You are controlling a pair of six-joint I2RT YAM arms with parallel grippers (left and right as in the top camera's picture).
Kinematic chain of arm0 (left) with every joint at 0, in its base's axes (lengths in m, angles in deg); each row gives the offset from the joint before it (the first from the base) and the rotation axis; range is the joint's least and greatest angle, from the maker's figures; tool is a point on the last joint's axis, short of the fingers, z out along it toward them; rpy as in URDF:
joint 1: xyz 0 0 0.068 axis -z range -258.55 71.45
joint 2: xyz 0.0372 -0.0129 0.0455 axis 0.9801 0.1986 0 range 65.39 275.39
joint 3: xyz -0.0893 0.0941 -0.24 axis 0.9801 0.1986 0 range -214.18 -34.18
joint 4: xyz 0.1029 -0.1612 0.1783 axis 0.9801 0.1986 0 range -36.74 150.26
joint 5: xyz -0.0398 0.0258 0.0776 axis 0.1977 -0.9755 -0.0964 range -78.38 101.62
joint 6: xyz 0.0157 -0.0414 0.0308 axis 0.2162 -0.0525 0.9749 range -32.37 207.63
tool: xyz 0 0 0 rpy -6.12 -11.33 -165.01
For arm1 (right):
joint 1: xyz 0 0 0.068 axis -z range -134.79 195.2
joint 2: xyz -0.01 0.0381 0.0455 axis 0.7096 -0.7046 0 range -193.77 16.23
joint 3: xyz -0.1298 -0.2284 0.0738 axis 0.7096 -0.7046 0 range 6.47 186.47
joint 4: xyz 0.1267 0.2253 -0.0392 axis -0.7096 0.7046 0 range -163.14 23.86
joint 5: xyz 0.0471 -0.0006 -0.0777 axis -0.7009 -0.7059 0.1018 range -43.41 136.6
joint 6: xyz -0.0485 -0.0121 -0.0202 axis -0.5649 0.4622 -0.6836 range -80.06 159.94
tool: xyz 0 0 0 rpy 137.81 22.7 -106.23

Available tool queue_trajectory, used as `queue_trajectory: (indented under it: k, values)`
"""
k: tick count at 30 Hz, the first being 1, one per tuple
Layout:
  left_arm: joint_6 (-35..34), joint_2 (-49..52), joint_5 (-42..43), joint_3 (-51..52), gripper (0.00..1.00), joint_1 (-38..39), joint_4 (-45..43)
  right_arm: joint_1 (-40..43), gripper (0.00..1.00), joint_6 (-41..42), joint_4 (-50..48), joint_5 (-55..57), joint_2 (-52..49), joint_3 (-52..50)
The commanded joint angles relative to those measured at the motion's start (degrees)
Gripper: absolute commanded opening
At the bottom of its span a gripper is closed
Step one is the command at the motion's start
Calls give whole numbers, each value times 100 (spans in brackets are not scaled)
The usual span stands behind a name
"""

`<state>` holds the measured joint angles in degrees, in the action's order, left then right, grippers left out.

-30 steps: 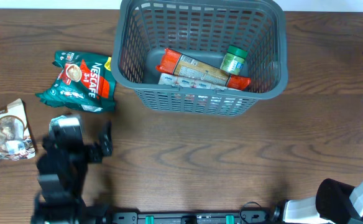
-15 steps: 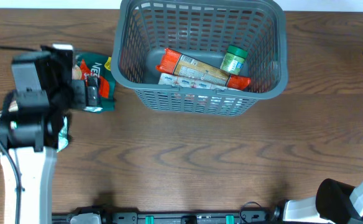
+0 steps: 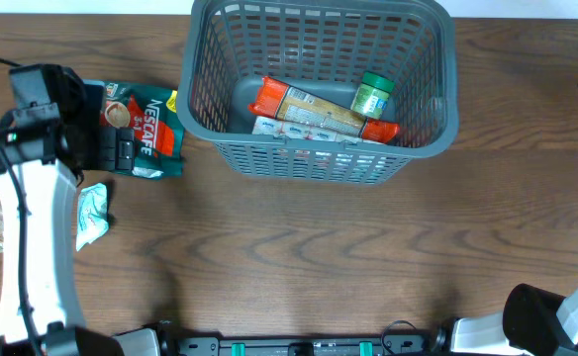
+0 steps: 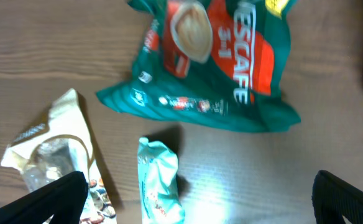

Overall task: Pack container
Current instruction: 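Reach the left gripper to the green Nescafe pouch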

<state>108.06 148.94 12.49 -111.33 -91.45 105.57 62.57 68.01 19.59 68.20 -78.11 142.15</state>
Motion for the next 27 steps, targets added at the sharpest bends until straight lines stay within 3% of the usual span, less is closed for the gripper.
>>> queue_trajectory:
  k: [1,11,18,27]
  values:
    - [398,289,-44,-369,99,-4,107,24,99,61,7,44,4,-4]
    - [389,1029,769,-1300,99,-81,190,24,99,61,7,46,4,-4]
    - [-164,1121,774,-1460,99,-195,2,24,99,61,7,46,4,-4]
    - [-232,1117,776,-1460,99,-179,-4,24,99,61,7,46,4,-4]
